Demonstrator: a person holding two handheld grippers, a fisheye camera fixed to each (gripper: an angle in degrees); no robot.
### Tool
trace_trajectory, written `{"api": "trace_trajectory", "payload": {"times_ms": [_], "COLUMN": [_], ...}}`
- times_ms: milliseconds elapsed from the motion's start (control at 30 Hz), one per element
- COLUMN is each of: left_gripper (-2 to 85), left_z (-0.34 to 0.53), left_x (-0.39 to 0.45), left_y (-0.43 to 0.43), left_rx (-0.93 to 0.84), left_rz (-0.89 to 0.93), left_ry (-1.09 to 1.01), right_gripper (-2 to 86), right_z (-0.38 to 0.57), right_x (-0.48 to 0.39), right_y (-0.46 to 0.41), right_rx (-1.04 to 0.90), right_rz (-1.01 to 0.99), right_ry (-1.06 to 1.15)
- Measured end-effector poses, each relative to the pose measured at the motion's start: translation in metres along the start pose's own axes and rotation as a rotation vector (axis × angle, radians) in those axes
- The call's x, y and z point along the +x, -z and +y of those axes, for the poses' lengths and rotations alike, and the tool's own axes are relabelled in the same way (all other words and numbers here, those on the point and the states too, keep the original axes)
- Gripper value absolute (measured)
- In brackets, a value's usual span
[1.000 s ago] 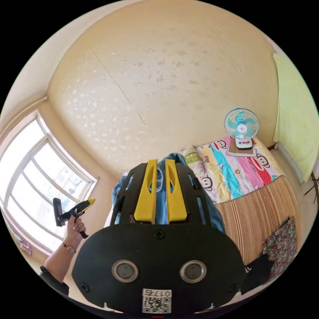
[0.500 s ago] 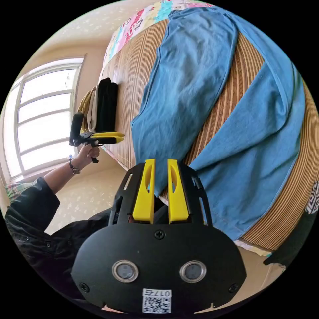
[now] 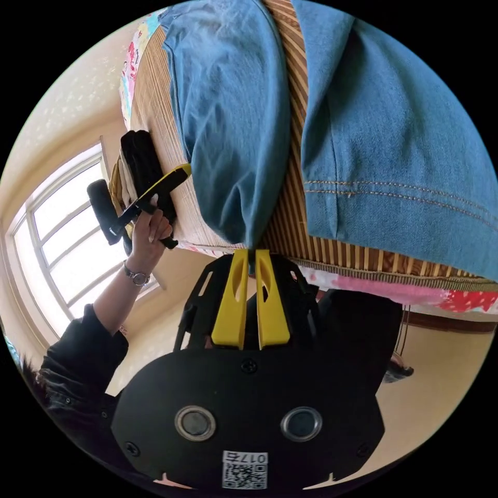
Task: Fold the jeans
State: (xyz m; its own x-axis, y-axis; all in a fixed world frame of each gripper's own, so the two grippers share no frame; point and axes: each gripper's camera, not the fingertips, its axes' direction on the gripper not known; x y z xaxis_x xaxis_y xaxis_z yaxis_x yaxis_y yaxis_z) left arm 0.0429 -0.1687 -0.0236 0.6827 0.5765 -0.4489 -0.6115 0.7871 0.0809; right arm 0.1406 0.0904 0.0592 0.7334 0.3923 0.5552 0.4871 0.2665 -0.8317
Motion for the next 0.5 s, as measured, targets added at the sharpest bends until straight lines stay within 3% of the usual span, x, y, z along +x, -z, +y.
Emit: {"api": "trace_trajectory", "payload": {"times_ms": [100,200,333,400,467,500], "left_gripper": [1.1,0.5,0.2,0.2,0.8,1.3], "left_z": [0.025,0.073,0.150,0.171,0.196,0.203], "left_x": [-0.017,-0.041,-0.080,-0.098,-0.133,-0.141], "left_y": [0.016,0.065,0.125,0.121,0.095,0.092], "left_rx": [-0.035,0.073,0.199,0.127,-0.108,-0.138], "left_rz": [0.078,0.171,0.256,0.206,0.047,0.037], "left_ry": [0.058,0.120,0.278,0.363,0.578,0.623], "right_gripper": [3.2,3.1,3.4,3.8,5.0,5.5], "right_z": [0.015,0.038,0.063,0.069,0.077,0.079], "right_x": [-0.004,-0.020,-0.036,-0.030,-0.016,-0.013], "right_y": [0.022,0.043,0.038,0.032,0.044,0.051], "right_rx": [-0.009,-0.039,-0.209,-0.265,-0.263,-0.252], "right_rz": [-0.084,-0.113,0.092,0.142,0.107,0.094], "right_ry": [0.019,0.115,0.238,0.214,0.159,0.150]}}
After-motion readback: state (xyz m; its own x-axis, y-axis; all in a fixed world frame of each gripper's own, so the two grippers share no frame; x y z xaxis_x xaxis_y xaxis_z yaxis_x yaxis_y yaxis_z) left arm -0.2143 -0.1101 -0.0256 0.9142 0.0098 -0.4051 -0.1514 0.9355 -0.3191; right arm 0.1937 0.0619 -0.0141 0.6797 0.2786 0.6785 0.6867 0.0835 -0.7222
